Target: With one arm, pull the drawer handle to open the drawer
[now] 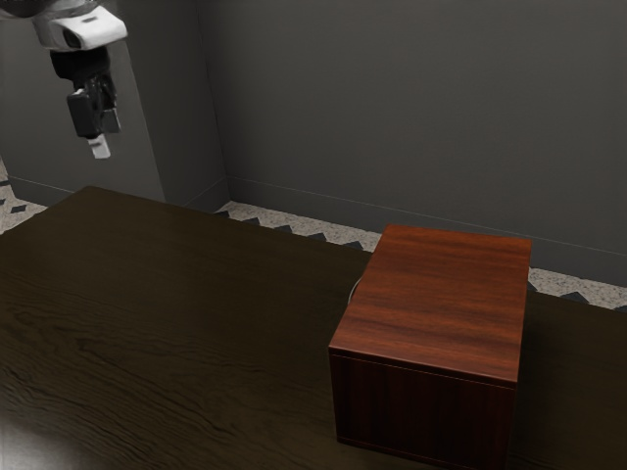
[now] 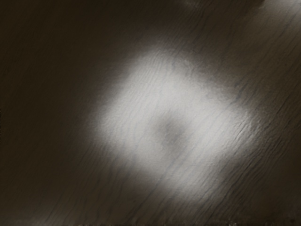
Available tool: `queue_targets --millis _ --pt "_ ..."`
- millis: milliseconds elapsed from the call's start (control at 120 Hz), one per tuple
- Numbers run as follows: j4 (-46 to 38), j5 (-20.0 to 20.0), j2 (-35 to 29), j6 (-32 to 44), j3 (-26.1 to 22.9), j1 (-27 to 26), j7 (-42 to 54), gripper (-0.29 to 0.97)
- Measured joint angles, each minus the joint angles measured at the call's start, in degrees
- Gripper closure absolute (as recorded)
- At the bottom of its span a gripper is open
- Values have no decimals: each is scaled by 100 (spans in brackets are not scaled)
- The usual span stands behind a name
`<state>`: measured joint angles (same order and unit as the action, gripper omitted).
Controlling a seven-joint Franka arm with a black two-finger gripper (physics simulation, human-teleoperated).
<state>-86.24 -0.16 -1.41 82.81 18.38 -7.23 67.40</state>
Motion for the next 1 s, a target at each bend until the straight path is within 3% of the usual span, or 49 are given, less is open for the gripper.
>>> queue_targets --millis 92,208,433,567,758,1000 --pt "-37 100 112 109 -1 186 664 0" --pt "-358 -119 201 607 -3 415 1698 0" --pt "-775 -1077 459 1680 -29 801 3807 0" --pt "-798 -1507 714 2104 -40 655 4953 1" --pt "-789 -1776 1005 2417 -50 603 6508 2" --pt "-735 -2945 1597 2622 -171 697 8338 9"
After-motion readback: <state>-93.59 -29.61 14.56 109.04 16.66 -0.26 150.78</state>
